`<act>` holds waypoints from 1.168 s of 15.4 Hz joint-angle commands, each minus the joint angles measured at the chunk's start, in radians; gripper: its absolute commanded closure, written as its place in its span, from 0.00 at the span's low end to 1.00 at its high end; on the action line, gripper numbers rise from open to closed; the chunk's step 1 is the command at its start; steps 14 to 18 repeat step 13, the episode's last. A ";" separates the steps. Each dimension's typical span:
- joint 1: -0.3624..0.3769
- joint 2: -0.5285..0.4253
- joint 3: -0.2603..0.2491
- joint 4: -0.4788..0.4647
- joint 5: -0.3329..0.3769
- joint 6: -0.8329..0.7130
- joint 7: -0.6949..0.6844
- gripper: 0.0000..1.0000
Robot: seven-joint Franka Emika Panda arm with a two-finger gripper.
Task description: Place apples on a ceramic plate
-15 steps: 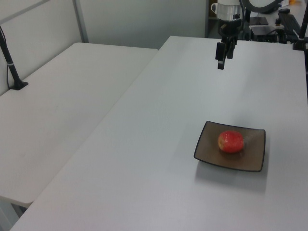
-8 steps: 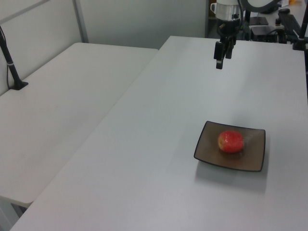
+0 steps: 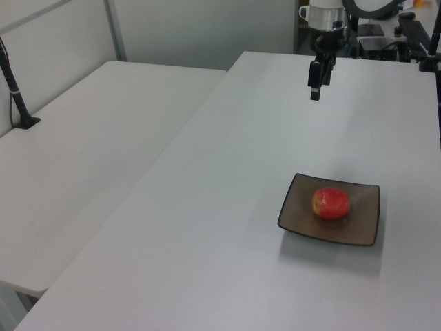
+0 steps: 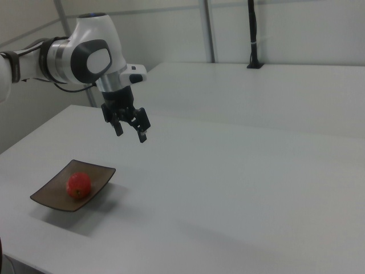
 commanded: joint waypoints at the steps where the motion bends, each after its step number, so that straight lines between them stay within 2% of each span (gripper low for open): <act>1: -0.017 0.014 0.009 0.011 0.010 0.000 -0.025 0.00; 18: -0.041 0.048 0.001 0.039 0.004 -0.017 -0.027 0.00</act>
